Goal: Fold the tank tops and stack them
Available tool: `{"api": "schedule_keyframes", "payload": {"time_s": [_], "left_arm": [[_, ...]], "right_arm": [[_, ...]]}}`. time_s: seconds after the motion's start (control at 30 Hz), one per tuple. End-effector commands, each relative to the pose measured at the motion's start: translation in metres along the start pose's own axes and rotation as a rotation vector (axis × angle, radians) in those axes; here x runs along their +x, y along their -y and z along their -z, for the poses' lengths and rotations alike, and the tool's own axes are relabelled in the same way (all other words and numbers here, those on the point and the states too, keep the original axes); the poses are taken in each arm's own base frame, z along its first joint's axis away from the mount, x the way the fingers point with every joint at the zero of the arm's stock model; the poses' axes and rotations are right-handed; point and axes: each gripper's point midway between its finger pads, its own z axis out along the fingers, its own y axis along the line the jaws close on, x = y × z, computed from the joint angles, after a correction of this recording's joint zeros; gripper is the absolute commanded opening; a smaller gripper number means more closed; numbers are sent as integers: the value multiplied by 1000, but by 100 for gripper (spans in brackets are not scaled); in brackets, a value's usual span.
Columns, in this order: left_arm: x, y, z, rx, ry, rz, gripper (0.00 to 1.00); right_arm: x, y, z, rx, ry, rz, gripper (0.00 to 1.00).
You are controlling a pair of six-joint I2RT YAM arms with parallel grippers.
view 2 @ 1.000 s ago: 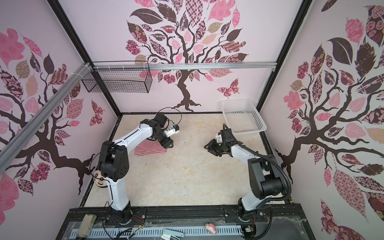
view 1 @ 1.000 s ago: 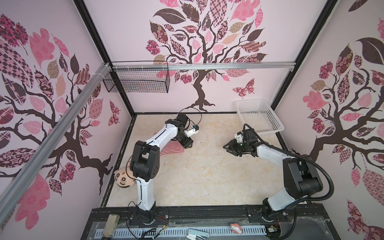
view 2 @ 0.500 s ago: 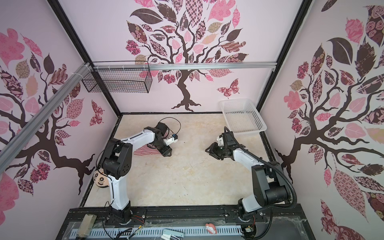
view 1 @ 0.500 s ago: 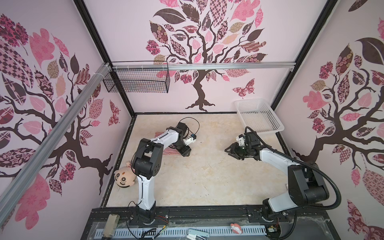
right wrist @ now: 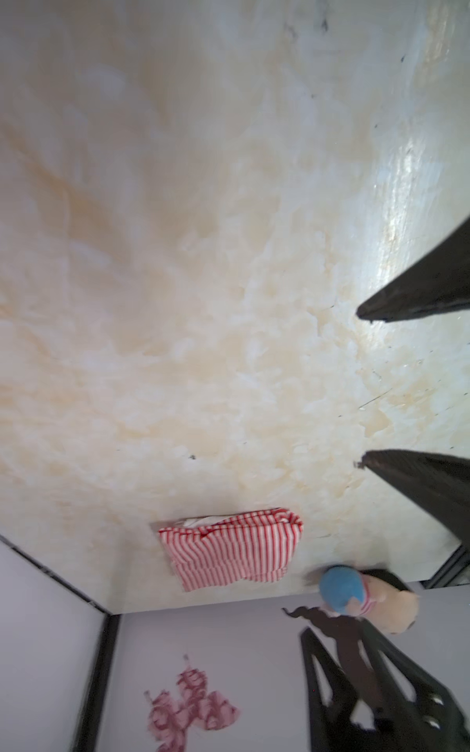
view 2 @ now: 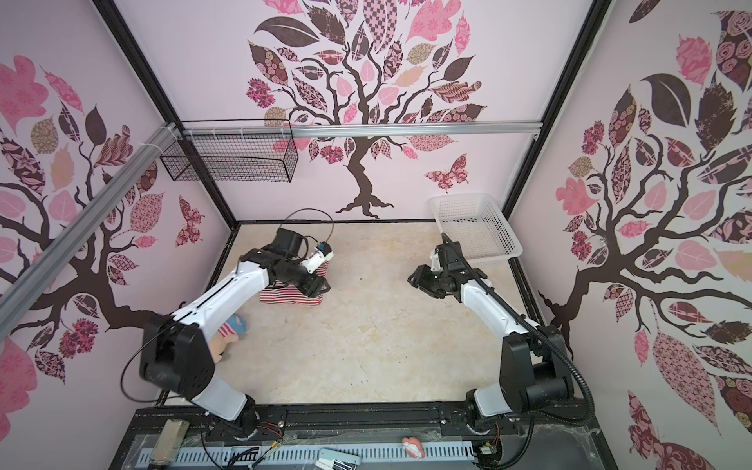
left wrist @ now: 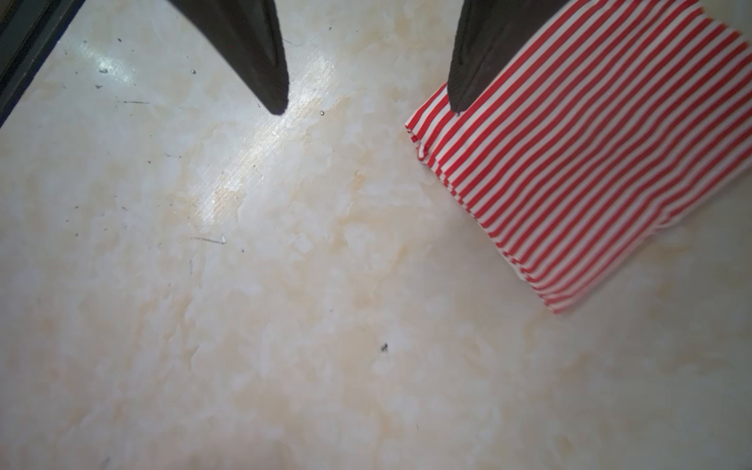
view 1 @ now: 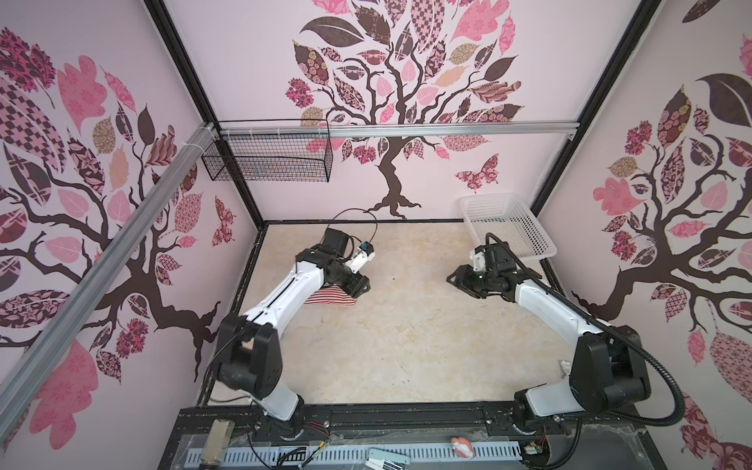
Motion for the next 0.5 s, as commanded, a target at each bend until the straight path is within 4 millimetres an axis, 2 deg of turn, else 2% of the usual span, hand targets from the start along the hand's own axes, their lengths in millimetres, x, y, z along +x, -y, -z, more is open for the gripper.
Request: {"api": "schedule_keyframes", "payload": {"time_s": [0.0,0.03,0.13,0.23,0.37,0.47], "left_arm": [[-4,-23,27,-67,160,181,96],[-1,-34,35,-104,202,222,97],[11,-61,59,-212,322,304,97],[28,-90,75,-310,420,392,97],[61,-125,77,-453,468,464,97],[79,-134,64,-487,494,458,97]], "right_arm": [[-30,26,21,153,113,45,79],[-37,33,23,169,139,39,84],[-60,49,29,263,246,87,91],[-74,54,27,277,289,150,92],[-84,61,40,294,472,260,93],[-79,64,56,284,613,321,93]]}}
